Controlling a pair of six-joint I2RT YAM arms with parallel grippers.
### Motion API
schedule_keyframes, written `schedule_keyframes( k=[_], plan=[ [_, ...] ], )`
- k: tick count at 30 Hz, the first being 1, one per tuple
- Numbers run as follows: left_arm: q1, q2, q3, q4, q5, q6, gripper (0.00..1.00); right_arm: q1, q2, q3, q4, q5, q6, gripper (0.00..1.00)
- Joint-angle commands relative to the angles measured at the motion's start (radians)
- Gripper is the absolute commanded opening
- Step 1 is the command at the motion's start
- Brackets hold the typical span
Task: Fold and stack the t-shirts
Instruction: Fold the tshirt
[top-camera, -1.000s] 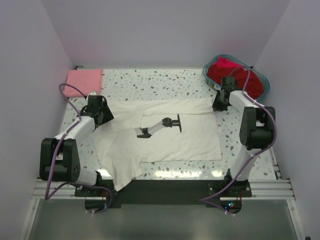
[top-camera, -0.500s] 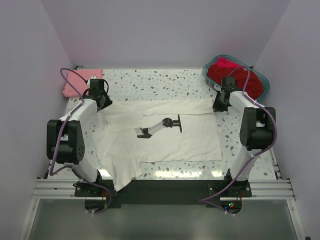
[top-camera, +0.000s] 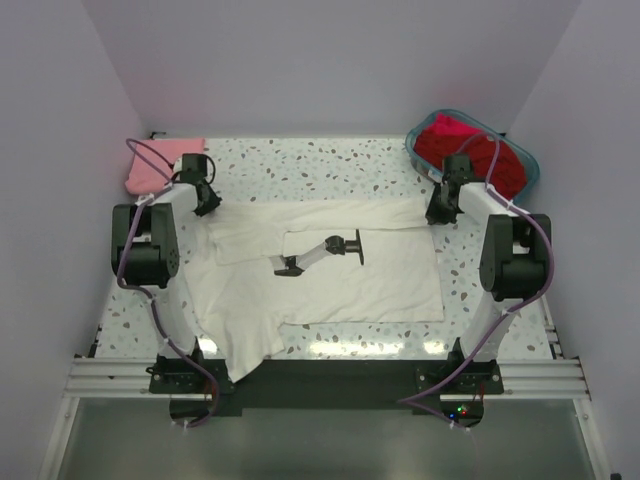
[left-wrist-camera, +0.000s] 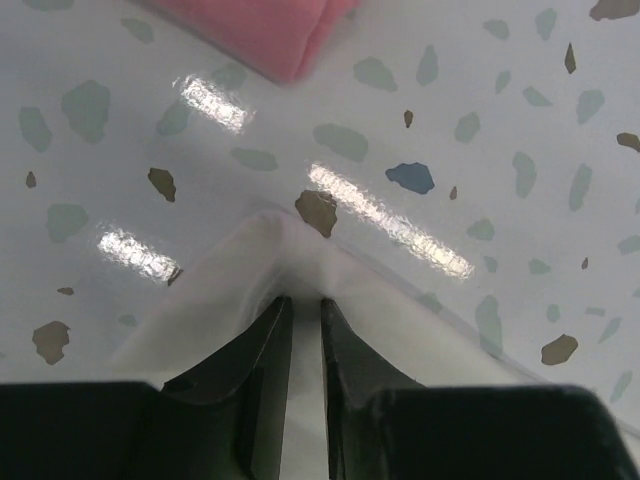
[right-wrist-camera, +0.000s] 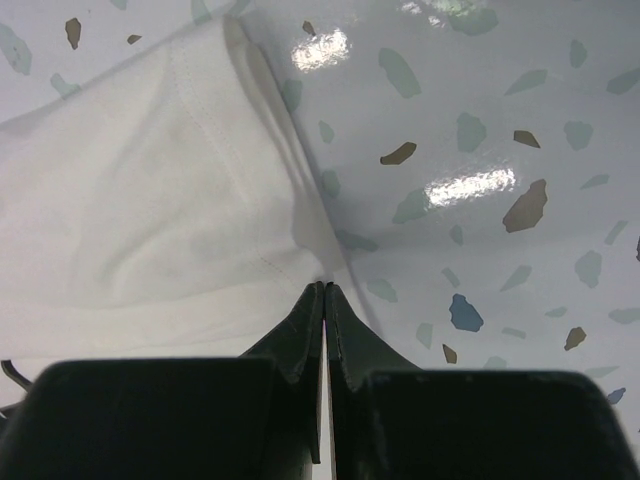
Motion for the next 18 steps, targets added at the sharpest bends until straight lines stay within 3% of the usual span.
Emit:
schedule_keyframes(
  k=[1,16,18],
  plan=[
    [0.027,0.044,0.019,-0.009,-0.037,-0.029,0.23,-0.003,-0.038,-0.003,-0.005,0.061,-0.016,0.00],
    [0.051,0.044,-0.014,-0.003,-0.003,-0.044,0.25,-0.029,-0.017,-0.042,0.027,0.074,-0.005,0.00],
    [0.051,0.038,-0.019,0.003,0.002,-0.035,0.27,-0.029,0.002,-0.025,0.031,0.068,-0.008,0.04]
  ],
)
